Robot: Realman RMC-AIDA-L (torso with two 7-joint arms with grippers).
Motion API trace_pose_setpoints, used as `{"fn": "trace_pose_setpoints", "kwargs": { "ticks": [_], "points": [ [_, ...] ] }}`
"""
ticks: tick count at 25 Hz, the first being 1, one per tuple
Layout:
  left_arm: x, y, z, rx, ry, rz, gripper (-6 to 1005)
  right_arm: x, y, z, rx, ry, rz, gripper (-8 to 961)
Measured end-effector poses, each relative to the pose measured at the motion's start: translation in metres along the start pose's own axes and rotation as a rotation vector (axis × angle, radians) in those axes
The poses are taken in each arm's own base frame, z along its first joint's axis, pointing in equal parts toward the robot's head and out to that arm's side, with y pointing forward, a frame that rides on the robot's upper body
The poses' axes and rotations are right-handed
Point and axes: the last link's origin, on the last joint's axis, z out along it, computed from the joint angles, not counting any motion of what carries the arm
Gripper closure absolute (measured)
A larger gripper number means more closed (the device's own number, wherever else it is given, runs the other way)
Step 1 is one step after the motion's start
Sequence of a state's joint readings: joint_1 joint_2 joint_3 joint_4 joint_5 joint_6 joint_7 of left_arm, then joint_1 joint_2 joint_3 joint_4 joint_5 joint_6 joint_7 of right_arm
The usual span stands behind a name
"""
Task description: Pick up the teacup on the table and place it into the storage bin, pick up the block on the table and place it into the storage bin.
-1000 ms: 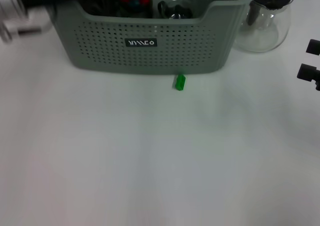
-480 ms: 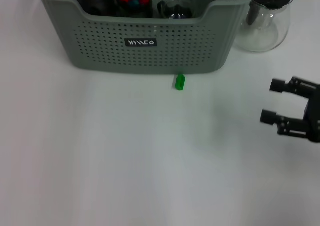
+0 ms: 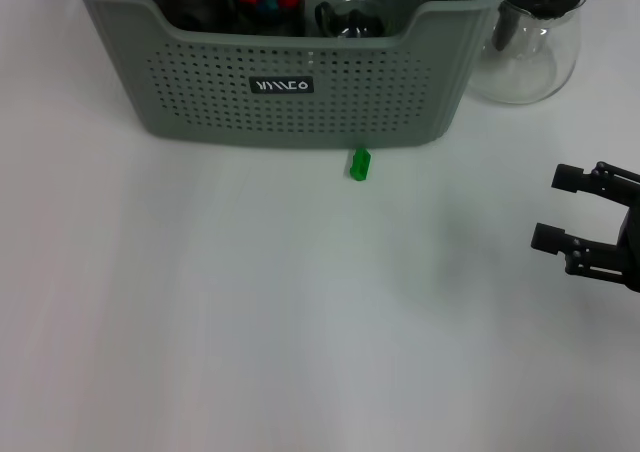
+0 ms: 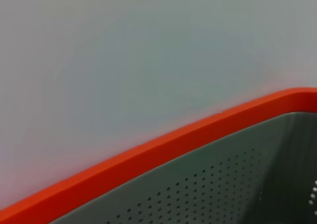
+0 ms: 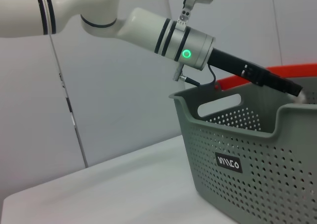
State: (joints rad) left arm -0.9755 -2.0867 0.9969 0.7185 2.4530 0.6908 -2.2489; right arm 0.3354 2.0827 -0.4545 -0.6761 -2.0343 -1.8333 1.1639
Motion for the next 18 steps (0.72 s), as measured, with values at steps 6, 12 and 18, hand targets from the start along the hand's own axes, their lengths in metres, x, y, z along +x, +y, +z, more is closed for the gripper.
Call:
{"fn": "trace_pose_setpoints", "kwargs": {
  "ticks": [6,12,18],
  "points": [
    [-0.001,-0.002,-0.012,-0.025,0.07,-0.077,430,-0.001,-0.001,0.001,0.01,-0.012,0.001,102],
    [-0.021,0.013,-0.071,-0.274,0.338,-0.158,299,-0.003,-0.004,-0.002,0.077,-0.109,-0.01,102],
    [-0.089,0.019,-0.159,-0.551,0.674,-0.005,306,-0.007,-0.01,-0.01,0.13,-0.155,-0.001,102]
  ]
}}
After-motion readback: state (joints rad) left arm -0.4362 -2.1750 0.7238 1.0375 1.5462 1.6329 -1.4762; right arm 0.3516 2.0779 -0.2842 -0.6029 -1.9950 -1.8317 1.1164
